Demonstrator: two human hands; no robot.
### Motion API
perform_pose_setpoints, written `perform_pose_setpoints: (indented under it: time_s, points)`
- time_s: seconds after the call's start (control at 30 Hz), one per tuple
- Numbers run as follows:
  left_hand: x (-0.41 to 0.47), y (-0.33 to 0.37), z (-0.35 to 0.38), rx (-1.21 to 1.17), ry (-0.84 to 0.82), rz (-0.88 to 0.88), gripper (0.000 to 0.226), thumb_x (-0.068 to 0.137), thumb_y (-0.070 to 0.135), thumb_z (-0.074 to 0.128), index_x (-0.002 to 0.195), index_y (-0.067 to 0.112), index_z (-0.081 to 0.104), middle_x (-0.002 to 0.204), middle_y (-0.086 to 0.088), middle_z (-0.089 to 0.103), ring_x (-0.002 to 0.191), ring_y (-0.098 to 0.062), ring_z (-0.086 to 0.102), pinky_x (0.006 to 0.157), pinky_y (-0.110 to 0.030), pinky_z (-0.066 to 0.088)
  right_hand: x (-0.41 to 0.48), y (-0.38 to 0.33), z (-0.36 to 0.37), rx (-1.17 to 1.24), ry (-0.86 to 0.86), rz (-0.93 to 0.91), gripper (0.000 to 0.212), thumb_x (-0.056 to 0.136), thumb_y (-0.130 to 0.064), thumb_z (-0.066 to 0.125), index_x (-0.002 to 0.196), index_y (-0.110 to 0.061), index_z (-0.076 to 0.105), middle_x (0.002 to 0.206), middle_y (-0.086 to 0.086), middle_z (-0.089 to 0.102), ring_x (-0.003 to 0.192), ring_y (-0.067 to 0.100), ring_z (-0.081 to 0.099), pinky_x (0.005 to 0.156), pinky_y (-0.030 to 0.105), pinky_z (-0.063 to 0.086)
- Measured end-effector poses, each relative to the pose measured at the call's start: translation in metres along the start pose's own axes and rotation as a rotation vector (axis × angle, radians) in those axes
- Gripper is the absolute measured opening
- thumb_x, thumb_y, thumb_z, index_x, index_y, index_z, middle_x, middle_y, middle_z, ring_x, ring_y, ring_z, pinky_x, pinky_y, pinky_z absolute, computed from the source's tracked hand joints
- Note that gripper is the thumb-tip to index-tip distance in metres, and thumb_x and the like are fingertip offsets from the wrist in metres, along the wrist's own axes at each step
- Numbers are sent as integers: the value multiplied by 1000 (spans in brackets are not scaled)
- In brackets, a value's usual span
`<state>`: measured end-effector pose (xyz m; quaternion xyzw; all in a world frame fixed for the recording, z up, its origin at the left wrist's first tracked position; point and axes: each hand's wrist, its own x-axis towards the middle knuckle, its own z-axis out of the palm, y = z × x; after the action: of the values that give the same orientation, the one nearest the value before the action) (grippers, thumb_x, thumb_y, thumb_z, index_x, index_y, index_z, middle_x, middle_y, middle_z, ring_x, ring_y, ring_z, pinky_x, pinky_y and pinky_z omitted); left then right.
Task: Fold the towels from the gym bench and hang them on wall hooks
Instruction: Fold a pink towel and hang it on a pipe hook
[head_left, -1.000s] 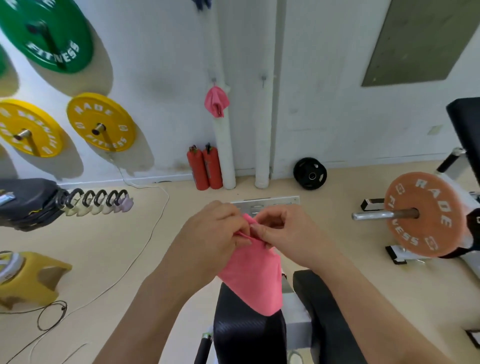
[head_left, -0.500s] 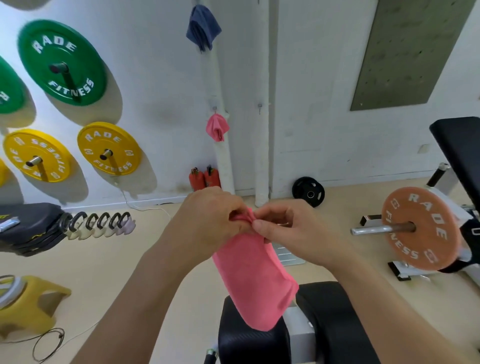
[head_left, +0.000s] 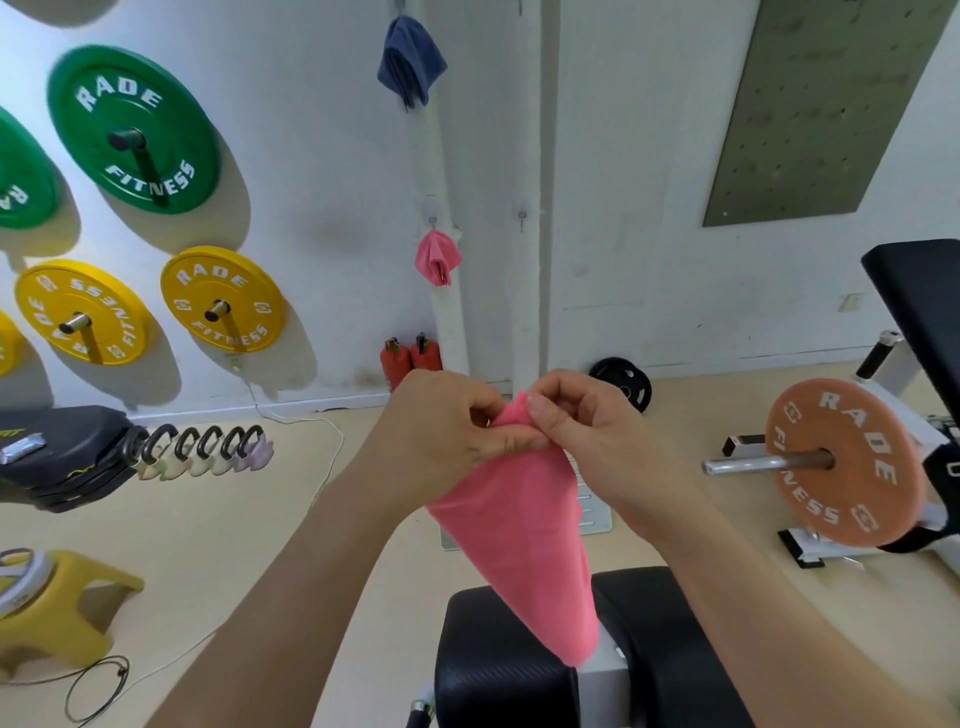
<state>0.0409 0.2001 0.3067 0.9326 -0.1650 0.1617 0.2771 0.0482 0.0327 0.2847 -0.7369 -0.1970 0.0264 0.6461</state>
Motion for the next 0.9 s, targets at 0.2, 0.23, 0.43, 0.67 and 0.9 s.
perform_pose_setpoints:
  time_s: [0.2, 0.23, 0.43, 0.67, 0.9]
  points:
    - [-14, -30, -9, -217, -237, -138, 58, 59, 79, 61, 69, 22, 72, 87, 14, 58, 85, -4, 55, 72, -18, 41, 10, 6, -9, -41, 317, -59, 23, 101, -23, 44, 80, -19, 52, 73, -4, 48, 68, 4, 44, 65, 20, 39]
    - [-17, -33, -10, -265, -284, -131, 59, 64, 80, 55, 75, 26, 75, 92, 15, 60, 90, -5, 58, 76, -22, 45, 10, 7, -11, -68, 359, -81, 23, 101, -23, 42, 80, -22, 50, 73, -6, 47, 66, 2, 43, 63, 18, 38]
    - [-13, -27, -20, -347, 1, -7, 29, 78, 47, 69, 60, 24, 68, 54, 6, 53, 51, -9, 46, 48, -23, 37, 8, 13, -6, -163, 483, -191, 22, 102, -23, 36, 81, -25, 44, 71, -7, 43, 63, 1, 40, 60, 16, 37]
    - [-8, -19, -8, -567, 183, -150, 30, 65, 31, 77, 59, 9, 57, 50, 4, 53, 45, -7, 49, 44, -17, 40, 7, 9, -17, -38, 246, 32, 36, 67, -56, 71, 88, -29, 60, 81, -11, 63, 69, 0, 60, 62, 16, 52]
    - [-5, -31, -15, -352, -181, -117, 26, 58, 41, 80, 68, 20, 67, 71, -3, 67, 64, -18, 62, 63, -32, 54, 8, -3, -49, -687, -82, -49, 21, 90, -22, 59, 76, -28, 44, 68, -7, 50, 61, 4, 44, 55, 18, 35]
